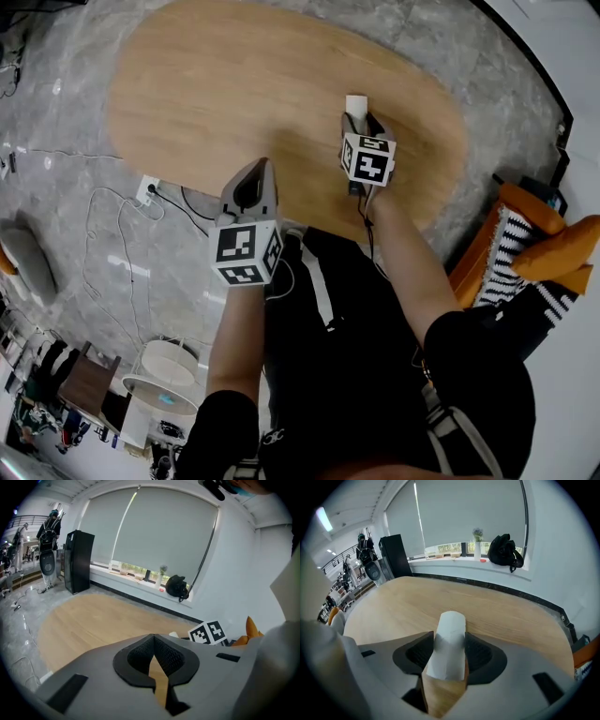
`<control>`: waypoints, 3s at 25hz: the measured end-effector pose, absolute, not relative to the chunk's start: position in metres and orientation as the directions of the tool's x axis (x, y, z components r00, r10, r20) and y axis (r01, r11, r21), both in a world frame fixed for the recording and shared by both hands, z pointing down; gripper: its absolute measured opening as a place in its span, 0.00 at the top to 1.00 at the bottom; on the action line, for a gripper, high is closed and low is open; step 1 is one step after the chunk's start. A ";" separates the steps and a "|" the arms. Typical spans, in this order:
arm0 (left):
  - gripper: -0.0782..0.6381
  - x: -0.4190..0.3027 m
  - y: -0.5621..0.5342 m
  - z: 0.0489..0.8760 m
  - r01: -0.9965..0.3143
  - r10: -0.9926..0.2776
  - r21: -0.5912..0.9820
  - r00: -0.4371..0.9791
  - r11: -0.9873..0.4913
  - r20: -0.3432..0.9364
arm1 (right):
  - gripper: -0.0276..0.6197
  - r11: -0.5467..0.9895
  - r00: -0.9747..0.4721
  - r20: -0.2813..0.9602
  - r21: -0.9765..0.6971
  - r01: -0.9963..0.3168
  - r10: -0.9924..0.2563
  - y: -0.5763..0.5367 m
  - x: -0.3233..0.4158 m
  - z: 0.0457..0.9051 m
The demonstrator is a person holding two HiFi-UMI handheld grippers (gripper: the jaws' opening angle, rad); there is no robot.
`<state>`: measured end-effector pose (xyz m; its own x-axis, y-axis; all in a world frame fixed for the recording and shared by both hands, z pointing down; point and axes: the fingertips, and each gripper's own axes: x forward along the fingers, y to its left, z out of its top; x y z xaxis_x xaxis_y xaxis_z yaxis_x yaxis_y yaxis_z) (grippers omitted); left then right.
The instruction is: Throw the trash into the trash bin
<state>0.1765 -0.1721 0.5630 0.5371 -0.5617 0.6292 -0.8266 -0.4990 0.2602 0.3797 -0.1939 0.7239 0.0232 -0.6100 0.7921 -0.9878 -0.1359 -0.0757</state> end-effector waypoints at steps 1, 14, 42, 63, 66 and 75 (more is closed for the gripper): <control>0.87 0.176 -0.173 0.562 -0.827 -0.564 0.260 0.537 -0.498 0.627 | 0.65 -0.132 0.025 0.781 -0.074 -0.988 -0.624 -0.195 0.380 0.720; 0.87 0.139 -0.170 0.554 -0.868 -0.626 0.271 0.490 -0.416 0.607 | 0.68 0.043 -0.147 0.573 -0.192 -0.980 -0.806 -0.193 0.272 0.604; 0.87 -0.203 -0.037 0.655 -0.947 -0.707 0.317 0.257 -0.049 0.659 | 0.68 0.532 -0.461 0.762 -0.183 -0.827 -0.455 -0.075 -0.120 0.798; 0.87 -0.231 -0.035 0.620 -0.948 -0.753 0.315 0.229 -0.030 0.617 | 0.94 0.539 -0.496 0.601 -0.125 -0.833 -0.627 -0.109 -0.123 0.702; 0.87 -0.225 -0.050 0.584 -0.955 -0.786 0.292 0.218 -0.050 0.578 | 0.94 0.502 -0.482 0.523 -0.117 -0.857 -0.702 -0.124 -0.104 0.632; 0.87 -0.190 -0.085 0.418 -0.959 -0.850 0.233 0.254 -0.161 0.461 | 0.94 0.374 -0.388 0.348 -0.110 -0.921 -0.853 -0.128 -0.049 0.411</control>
